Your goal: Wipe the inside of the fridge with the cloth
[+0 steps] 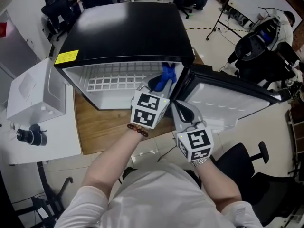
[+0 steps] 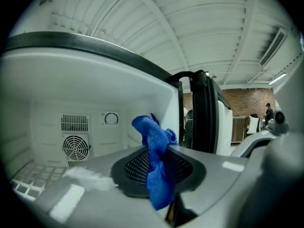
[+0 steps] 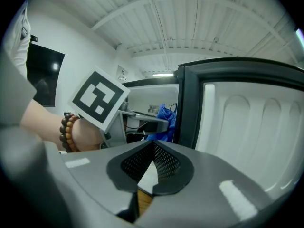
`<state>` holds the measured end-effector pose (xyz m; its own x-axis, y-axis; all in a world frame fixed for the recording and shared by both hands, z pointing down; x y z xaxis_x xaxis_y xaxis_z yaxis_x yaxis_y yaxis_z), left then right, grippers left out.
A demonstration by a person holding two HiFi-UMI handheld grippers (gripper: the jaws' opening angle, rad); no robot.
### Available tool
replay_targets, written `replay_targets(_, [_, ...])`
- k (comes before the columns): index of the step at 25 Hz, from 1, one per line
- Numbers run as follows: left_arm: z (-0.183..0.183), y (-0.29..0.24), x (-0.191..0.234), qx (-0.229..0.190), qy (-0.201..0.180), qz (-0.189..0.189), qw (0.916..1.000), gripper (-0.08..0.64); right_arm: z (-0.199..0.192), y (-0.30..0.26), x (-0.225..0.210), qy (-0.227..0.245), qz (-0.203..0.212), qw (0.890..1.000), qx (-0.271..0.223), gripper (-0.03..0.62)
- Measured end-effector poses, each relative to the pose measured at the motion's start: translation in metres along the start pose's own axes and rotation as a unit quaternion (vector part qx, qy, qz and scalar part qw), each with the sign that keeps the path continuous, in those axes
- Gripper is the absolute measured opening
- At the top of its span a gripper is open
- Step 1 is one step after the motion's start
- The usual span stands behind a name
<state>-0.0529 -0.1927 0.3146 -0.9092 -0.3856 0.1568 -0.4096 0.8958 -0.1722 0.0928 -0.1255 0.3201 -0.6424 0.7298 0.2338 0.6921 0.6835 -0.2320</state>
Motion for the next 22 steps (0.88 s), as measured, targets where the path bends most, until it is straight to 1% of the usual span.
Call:
replay_targets(4, [0.001, -0.008, 0.002, 0.004, 0.008, 0.039, 0.9992, 0.074, 0.003, -0.001, -0.001, -0.006, -0.002, 1.000, 0.003, 0.002])
replay_targets(7, [0.001, -0.013, 0.004, 0.007, 0.006, 0.058, 0.9983, 0.074, 0.010, -0.008, -0.003, -0.010, -0.001, 1.000, 0.024, 0.002])
replay_targets(12, [0.001, -0.021, 0.010, 0.020, -0.001, 0.066, 0.9976, 0.074, 0.012, -0.023, -0.011, -0.017, 0.009, 0.997, 0.076, 0.002])
replay_targets(16, [0.002, -0.029, 0.014, 0.029, -0.007, 0.072, 0.9970, 0.074, 0.012, -0.026, -0.014, -0.028, 0.009, 0.995, 0.095, 0.002])
replay_targets(22, [0.005, -0.041, 0.021, 0.039, -0.004, 0.080, 0.9960, 0.074, 0.006, -0.033, -0.011, -0.045, 0.040, 0.987, 0.147, 0.002])
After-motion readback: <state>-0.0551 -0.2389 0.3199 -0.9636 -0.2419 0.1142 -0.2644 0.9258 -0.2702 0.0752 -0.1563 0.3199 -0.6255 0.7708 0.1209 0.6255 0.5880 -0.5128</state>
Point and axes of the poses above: the fingertips, and each gripper's own axes: y backward along the fingers, x to its left, z out of its top, the point moved 10 cm from there along y, backward along the fingers, and after that the axes turned 9 degrees about y, right-handed, at the moved point
